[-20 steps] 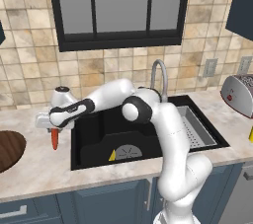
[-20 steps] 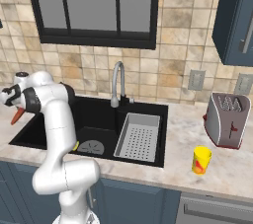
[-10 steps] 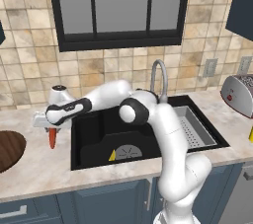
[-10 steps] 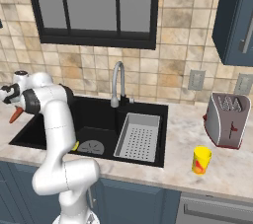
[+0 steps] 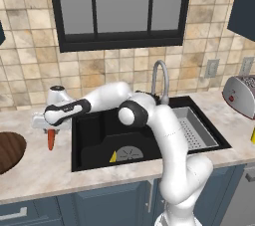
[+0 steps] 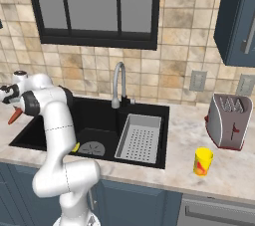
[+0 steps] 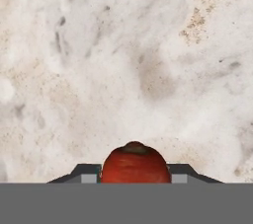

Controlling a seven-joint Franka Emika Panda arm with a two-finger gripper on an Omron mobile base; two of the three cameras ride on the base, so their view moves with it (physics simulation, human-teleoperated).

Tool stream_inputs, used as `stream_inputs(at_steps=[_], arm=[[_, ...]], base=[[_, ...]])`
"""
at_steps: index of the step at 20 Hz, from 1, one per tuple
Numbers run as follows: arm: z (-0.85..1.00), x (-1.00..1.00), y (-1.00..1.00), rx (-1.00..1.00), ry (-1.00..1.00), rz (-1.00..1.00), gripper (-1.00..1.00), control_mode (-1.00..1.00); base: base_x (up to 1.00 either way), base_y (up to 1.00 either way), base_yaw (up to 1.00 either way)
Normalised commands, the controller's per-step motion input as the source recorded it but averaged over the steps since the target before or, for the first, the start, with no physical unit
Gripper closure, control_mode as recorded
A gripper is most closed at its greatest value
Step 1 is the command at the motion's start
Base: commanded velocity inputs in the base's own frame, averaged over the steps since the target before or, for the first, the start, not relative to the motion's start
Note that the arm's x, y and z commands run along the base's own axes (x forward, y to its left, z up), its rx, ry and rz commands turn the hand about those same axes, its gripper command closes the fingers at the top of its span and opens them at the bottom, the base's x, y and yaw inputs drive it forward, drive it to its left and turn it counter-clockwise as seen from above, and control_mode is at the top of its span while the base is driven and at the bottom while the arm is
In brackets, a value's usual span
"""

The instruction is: Remove the carrot and lemon wedge from the sink. Then move the bowl and cup from the counter to the sink for washing.

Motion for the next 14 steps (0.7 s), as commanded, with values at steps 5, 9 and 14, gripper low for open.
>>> stream_inputs(at_steps=[5,9,14], arm=[[-0.16,-0.08,-0.01,0.0,0.0,0.0,-1.0,-1.0],[-0.06,-0.05,-0.01,0.0,0.0,0.0,-1.0,-1.0],[0.05,-0.07,-0.03,0.02,0.0,0.0,-1.0,-1.0]], base=[[0.0,0.0,0.0],[0.0,0.0,0.0],[0.0,0.0,0.0]])
